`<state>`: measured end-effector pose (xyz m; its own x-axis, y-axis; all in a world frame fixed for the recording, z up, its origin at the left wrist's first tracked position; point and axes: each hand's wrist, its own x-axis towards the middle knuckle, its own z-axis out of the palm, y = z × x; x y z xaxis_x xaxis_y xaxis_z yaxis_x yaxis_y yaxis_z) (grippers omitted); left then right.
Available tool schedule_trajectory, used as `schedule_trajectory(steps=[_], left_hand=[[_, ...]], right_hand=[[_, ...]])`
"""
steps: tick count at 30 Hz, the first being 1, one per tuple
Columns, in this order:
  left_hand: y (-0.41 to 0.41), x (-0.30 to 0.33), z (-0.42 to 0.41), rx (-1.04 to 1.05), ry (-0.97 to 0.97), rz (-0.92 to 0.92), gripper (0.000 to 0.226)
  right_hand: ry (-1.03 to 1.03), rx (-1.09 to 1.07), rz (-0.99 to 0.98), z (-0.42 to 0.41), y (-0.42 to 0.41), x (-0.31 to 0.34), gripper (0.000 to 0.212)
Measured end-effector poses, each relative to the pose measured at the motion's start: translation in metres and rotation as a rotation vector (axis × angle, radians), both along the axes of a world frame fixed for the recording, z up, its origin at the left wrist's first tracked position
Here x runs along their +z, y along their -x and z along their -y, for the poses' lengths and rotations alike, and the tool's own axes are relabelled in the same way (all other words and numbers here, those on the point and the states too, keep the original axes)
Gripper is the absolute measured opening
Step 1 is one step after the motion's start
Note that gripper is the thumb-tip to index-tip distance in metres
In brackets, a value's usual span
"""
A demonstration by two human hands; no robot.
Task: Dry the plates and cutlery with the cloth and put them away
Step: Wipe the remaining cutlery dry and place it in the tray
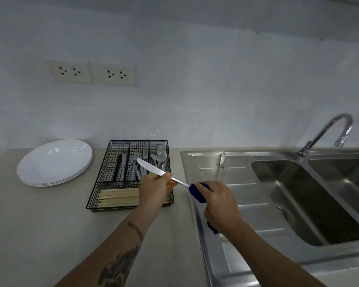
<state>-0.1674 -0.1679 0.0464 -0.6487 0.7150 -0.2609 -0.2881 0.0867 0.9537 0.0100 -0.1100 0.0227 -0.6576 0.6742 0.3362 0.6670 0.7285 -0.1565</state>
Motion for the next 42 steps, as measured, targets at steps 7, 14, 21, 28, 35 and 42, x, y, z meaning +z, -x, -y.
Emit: schedule_trajectory(steps=[7, 14, 21, 28, 35, 42], left_hand=[[0.053, -0.009, -0.005, 0.032, 0.126, -0.064, 0.024], [0.133, -0.019, -0.025, 0.15, 0.397, -0.174, 0.03], [0.193, -0.03, -0.044, 0.14, 0.501, -0.369, 0.031], [0.194, -0.05, -0.045, -0.03, 0.576, -0.575, 0.029], [0.191, -0.048, -0.044, -0.054, 0.6, -0.704, 0.023], [0.168, -0.049, -0.039, -0.11, 0.599, -0.823, 0.048]], right_hand=[[-0.068, 0.024, -0.048, -0.015, 0.029, 0.012, 0.075], [-0.057, 0.041, -0.034, -0.035, 0.051, 0.013, 0.076], [0.02, 0.003, -0.003, -0.055, 0.063, 0.003, 0.075], [0.088, -0.016, 0.029, -0.061, 0.052, -0.009, 0.074], [0.131, -0.01, -0.013, -0.063, 0.039, -0.015, 0.066], [0.18, -0.039, -0.02, -0.064, 0.012, -0.012, 0.068]])
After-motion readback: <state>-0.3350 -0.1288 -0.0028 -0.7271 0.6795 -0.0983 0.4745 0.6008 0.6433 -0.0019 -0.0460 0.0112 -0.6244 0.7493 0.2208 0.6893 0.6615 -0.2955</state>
